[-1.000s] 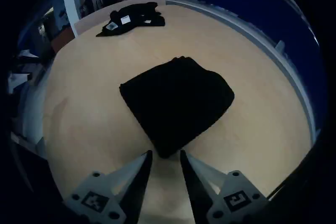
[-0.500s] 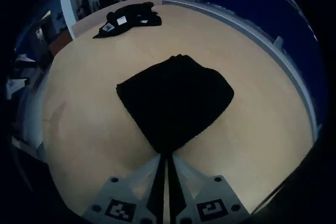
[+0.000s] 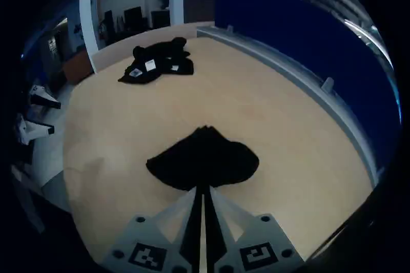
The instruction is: Fold towel
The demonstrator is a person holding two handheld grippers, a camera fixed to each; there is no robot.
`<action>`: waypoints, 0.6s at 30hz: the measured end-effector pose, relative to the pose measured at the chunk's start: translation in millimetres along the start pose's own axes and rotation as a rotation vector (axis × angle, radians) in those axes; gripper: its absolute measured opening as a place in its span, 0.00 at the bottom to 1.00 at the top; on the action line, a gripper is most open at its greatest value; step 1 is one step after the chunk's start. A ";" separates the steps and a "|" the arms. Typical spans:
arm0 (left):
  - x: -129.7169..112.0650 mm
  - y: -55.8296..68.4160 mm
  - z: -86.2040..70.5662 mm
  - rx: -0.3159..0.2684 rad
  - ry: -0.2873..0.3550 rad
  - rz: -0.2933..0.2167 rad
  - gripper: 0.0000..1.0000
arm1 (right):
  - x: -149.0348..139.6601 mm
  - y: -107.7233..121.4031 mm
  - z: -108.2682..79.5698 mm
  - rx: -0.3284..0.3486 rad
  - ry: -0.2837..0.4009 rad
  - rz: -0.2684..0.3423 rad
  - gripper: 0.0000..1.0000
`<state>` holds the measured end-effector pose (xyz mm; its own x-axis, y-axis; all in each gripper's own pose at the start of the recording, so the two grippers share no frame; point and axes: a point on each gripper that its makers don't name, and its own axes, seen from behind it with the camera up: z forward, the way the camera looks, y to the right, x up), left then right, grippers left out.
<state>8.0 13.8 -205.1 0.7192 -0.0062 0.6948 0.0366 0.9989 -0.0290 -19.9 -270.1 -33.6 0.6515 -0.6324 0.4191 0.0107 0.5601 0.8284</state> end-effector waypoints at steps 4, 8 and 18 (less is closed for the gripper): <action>10.3 8.1 2.8 -0.019 0.017 0.012 0.98 | 26.9 10.3 -22.1 -0.009 0.034 -0.011 0.03; 17.5 16.7 5.5 -0.038 0.027 0.021 0.98 | 48.9 22.3 -45.0 -0.029 0.062 -0.021 0.03; 28.6 34.5 9.7 -0.075 0.044 0.050 0.98 | 65.6 44.3 -84.3 -0.071 0.091 -0.035 0.03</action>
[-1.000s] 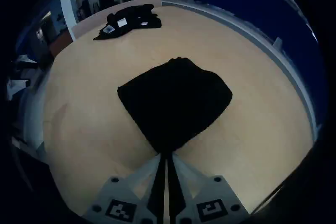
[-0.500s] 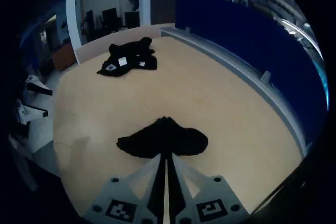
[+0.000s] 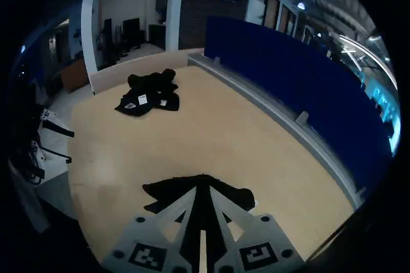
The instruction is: Fold towel
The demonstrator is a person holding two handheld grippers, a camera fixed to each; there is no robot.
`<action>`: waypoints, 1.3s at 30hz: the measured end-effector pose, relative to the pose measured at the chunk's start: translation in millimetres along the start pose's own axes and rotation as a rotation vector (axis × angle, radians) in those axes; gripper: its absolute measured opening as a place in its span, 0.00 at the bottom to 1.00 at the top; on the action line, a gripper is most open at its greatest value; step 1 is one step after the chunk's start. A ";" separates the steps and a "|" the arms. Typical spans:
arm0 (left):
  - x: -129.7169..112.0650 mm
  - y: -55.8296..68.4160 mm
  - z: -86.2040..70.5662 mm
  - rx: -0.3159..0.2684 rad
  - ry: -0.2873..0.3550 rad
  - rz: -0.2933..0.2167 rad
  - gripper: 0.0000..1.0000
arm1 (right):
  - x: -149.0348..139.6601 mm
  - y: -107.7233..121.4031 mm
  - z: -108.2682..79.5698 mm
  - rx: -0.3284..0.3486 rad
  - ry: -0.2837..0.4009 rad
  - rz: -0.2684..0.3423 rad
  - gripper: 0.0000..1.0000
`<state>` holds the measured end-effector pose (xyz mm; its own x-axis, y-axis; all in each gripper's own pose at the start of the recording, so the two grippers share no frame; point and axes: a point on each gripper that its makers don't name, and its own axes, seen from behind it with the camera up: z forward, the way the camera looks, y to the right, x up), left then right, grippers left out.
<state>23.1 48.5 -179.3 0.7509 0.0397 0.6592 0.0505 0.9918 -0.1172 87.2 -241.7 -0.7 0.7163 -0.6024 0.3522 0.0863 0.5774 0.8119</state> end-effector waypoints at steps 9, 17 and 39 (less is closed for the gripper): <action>8.7 8.8 3.5 -0.026 0.014 0.024 0.98 | -4.7 26.4 -21.9 -0.037 0.007 0.022 0.02; 13.6 15.6 5.6 -0.041 0.013 0.043 0.98 | -16.6 55.5 -42.7 -0.069 -0.002 0.046 0.03; 24.4 35.9 19.3 -0.058 -0.010 0.081 0.98 | -101.5 162.0 -122.9 -0.198 -0.059 0.126 0.02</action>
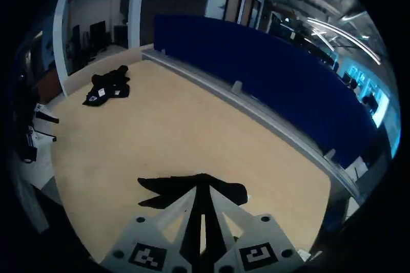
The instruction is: Fold towel
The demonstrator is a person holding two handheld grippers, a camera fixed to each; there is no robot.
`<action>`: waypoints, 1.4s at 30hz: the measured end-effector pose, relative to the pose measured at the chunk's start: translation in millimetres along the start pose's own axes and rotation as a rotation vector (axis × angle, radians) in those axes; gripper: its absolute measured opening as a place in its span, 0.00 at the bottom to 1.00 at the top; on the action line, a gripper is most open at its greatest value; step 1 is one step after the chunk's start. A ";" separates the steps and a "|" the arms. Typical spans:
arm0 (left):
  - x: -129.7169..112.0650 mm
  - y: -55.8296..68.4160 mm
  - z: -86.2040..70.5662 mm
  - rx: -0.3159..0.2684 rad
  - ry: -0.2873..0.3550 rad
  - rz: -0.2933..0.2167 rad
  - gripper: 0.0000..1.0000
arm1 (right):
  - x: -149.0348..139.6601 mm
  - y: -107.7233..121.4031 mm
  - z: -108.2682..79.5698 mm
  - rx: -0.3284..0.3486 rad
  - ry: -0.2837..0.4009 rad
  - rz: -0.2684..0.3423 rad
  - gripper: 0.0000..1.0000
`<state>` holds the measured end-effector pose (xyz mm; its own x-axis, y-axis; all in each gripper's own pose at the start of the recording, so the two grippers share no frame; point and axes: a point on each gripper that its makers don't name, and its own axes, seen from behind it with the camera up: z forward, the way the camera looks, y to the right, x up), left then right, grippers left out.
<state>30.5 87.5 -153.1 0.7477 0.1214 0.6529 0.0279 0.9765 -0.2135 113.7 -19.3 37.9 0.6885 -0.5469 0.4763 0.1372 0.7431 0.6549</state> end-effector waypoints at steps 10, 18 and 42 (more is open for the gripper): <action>5.2 14.8 5.6 0.002 -0.016 0.020 0.98 | -43.0 51.2 -11.1 -0.035 -0.038 0.040 0.02; 6.5 30.0 9.5 -0.009 -0.026 0.041 0.98 | -79.7 68.8 -20.7 -0.047 -0.064 0.082 0.03; 10.5 53.9 6.0 -0.042 -0.030 0.082 0.99 | -242.6 77.6 -69.9 -0.141 -0.258 0.165 0.03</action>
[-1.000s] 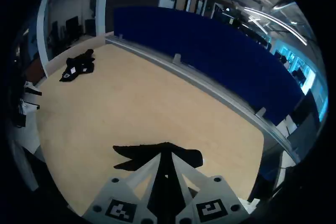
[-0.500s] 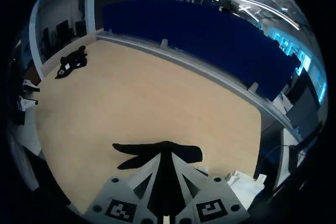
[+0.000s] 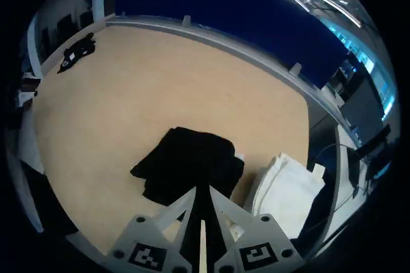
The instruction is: Fold towel
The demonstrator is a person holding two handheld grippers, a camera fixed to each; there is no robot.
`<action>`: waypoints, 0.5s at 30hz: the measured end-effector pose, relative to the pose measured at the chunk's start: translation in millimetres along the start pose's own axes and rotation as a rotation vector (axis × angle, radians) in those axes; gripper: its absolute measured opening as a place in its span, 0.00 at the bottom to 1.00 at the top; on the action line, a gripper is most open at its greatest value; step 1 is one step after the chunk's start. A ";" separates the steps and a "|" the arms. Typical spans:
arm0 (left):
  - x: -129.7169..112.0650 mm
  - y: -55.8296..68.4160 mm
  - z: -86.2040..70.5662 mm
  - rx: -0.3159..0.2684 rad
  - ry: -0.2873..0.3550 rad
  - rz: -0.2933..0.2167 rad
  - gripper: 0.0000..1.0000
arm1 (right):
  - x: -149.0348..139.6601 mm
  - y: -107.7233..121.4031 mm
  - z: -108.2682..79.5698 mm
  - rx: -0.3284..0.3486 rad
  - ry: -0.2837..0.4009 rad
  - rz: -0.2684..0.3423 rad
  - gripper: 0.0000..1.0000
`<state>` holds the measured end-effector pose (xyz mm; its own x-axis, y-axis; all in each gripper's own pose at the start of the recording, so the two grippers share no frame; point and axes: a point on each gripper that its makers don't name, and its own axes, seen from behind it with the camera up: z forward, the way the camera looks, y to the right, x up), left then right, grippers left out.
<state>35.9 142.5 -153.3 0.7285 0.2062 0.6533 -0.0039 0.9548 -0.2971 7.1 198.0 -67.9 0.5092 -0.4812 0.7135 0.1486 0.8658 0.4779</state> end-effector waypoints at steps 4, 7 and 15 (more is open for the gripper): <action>0.9 2.4 -0.9 -0.002 0.000 0.007 0.98 | -18.6 2.6 7.4 -0.017 -0.025 0.029 0.03; 2.3 4.4 -1.2 -0.003 0.002 0.012 0.98 | -31.5 4.0 13.5 -0.026 -0.046 0.057 0.03; 2.7 7.0 -2.4 -0.001 -0.003 0.015 0.98 | -68.1 -0.8 32.1 -0.030 -0.117 0.114 0.03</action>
<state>39.4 149.2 -155.2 0.7264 0.2215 0.6505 -0.0145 0.9514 -0.3077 -54.9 225.7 -100.4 0.4224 -0.3908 0.8178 0.1219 0.9186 0.3760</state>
